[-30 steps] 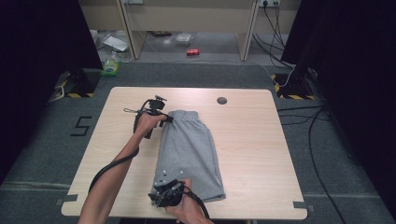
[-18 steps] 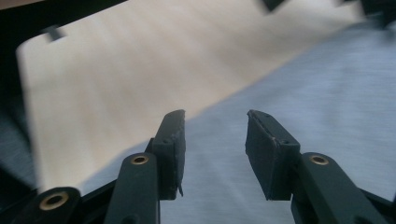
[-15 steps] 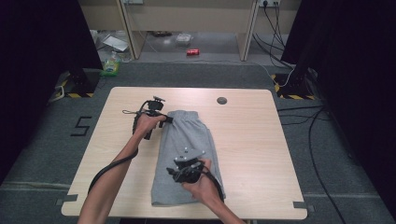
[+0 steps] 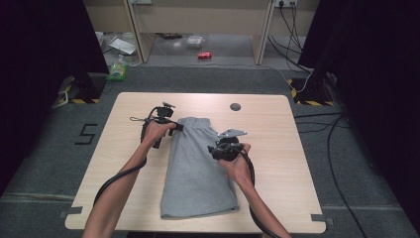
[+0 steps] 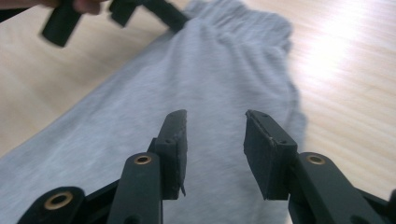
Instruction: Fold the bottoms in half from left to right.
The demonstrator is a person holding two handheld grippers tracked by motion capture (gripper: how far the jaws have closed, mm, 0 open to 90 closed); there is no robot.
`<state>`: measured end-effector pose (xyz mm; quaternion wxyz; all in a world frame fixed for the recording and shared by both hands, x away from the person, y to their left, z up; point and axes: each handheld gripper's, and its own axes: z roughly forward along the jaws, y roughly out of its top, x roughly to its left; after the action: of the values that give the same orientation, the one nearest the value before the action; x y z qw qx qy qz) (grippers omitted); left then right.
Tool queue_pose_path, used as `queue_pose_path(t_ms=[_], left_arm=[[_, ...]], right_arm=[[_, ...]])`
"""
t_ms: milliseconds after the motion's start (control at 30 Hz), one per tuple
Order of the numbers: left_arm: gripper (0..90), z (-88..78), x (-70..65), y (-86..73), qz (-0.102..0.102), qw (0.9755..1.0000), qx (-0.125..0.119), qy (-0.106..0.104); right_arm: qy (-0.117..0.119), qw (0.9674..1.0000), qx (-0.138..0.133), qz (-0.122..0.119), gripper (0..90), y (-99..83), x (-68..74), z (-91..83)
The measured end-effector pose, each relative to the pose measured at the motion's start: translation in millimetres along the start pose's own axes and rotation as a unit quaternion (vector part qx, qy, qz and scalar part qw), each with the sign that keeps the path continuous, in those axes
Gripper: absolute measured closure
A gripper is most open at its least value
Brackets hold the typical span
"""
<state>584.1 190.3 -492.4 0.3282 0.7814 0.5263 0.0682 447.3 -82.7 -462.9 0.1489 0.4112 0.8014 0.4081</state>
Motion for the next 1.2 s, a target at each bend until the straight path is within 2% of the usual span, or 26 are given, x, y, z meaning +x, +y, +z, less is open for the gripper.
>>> queue_pose_path(t_ms=[333, 567, 900, 1200], left_arm=[[65.6, -0.1, -0.1, 0.0, 0.001, 1.0, 0.001, 0.0], [65.6, -0.1, -0.4, 0.3, 0.001, 1.0, 0.001, 0.0], [65.6, -0.1, 0.1, 0.0, 0.0, 1.0, 0.001, -0.001], [65.7, -0.1, 0.4, -1.6, -0.003, 1.0, -0.003, -0.002]], right_arm=[[-0.019, 0.9995, 0.001, 0.026, 60.4, 8.4, -31.9, 16.1], [-0.027, 0.999, 0.0, 0.035, 61.3, 15.5, -45.9, 28.2], [-0.03, 0.9982, -0.002, 0.052, 53.8, 28.8, -52.0, 47.8], [-0.037, 0.9974, 0.003, 0.063, 50.4, 30.5, -56.0, 59.4]])
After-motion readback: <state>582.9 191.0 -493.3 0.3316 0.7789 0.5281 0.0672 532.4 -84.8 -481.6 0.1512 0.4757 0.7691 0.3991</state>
